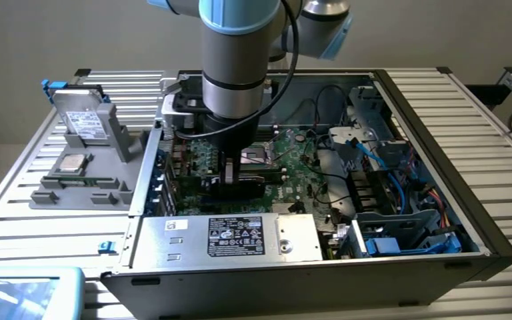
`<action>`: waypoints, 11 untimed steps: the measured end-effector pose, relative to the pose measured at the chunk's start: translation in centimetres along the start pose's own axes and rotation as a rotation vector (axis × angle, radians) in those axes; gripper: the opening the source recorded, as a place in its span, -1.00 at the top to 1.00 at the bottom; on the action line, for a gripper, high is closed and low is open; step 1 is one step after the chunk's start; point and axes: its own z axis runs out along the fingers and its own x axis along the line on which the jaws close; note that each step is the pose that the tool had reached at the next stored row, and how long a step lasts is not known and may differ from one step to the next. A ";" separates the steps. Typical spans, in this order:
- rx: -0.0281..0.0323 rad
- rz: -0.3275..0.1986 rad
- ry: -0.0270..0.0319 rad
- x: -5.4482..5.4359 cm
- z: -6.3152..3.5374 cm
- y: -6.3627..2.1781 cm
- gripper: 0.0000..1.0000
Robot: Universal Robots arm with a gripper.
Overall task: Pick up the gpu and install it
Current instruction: 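Insert the gpu into the slot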
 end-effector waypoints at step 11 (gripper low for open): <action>0.0023 0.000 0.0001 0.0 0.06 -0.05 0.44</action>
